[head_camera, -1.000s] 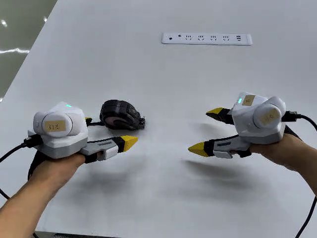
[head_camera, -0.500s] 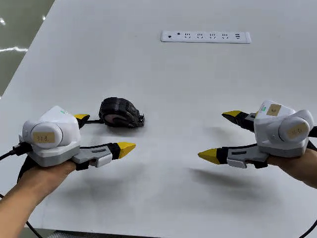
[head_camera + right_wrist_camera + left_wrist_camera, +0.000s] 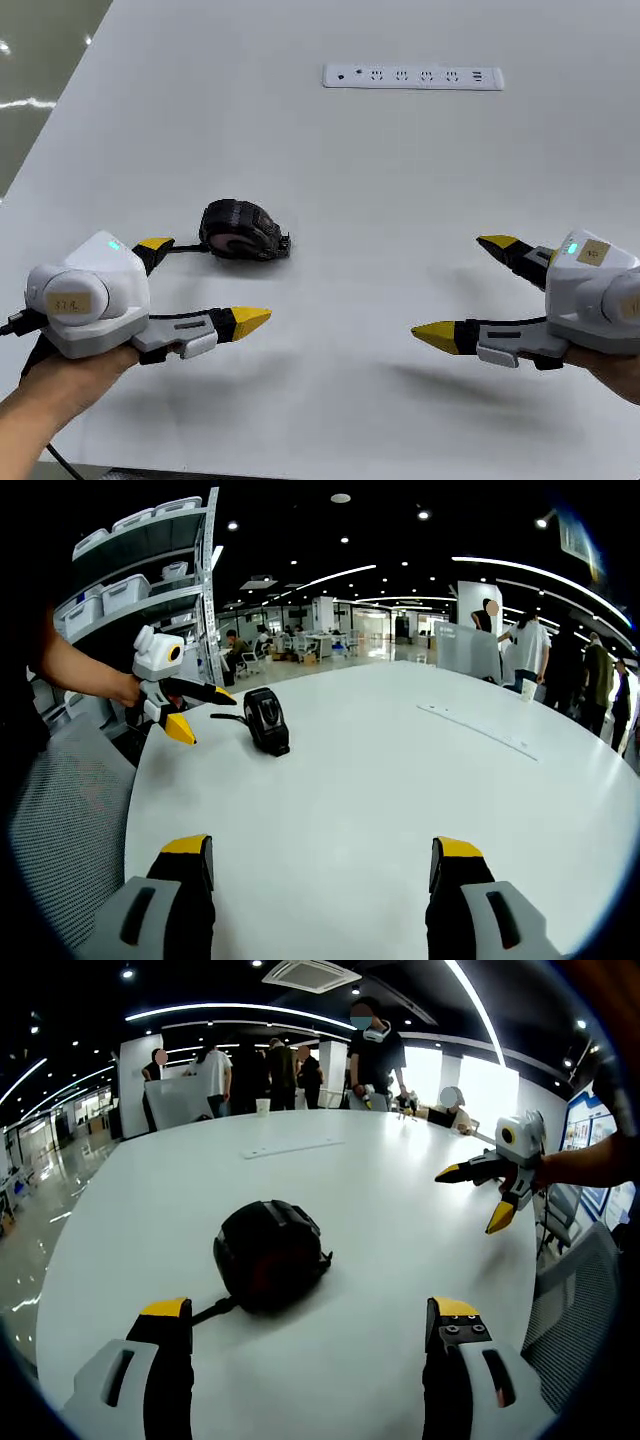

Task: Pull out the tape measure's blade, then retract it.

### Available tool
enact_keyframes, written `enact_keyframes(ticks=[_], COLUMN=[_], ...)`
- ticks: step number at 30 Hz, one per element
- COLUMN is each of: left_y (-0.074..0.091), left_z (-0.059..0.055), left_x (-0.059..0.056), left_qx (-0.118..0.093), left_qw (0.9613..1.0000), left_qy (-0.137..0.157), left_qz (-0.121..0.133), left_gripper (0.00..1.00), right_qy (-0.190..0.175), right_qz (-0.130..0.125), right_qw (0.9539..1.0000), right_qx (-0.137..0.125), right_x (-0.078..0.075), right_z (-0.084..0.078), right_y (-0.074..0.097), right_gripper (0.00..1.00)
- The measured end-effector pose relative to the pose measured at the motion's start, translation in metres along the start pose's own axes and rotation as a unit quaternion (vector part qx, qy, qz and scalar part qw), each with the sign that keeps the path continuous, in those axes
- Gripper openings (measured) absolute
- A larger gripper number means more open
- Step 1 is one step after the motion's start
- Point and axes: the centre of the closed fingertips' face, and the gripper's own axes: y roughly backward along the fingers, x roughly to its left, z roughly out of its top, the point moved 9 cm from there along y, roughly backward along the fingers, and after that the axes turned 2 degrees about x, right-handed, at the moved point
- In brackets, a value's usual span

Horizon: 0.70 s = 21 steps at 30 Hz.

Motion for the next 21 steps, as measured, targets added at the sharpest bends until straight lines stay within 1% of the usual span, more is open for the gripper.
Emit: enact_keyframes(ticks=[4, 7, 13, 16, 21], left_y=[0.0004, 0.0006, 0.0019, 0.0026, 0.0043], left_z=[-0.0010, -0.0002, 0.0013, 0.0014, 0.0004], left_x=[-0.0009, -0.0029, -0.0072, -0.0088, -0.0094], left_qx=[0.000, -0.005, -0.011, -0.014, -0.018], left_qw=[1.0000, 1.0000, 0.9999, 0.9997, 0.9996], left_qy=[0.001, -0.002, -0.010, -0.013, -0.018], left_qz=[-0.003, -0.004, -0.009, -0.012, -0.014], left_gripper=[0.95, 0.96, 0.98, 0.99, 0.99], right_qy=[-0.001, -0.002, -0.007, -0.005, -0.005], right_qz=[-0.010, -0.013, -0.013, -0.010, -0.007], right_qw=[0.9999, 0.9999, 0.9998, 0.9997, 0.9996], right_qx=[-0.003, -0.007, -0.011, -0.023, -0.027], right_x=[-0.0006, 0.0009, 0.0032, 0.0061, 0.0077], right_z=[-0.0030, -0.0031, -0.0054, -0.0057, -0.0073], right_y=[0.0010, 0.0024, 0.0052, 0.0067, 0.0072], right_gripper=[0.91, 0.93, 0.97, 0.99, 0.99])
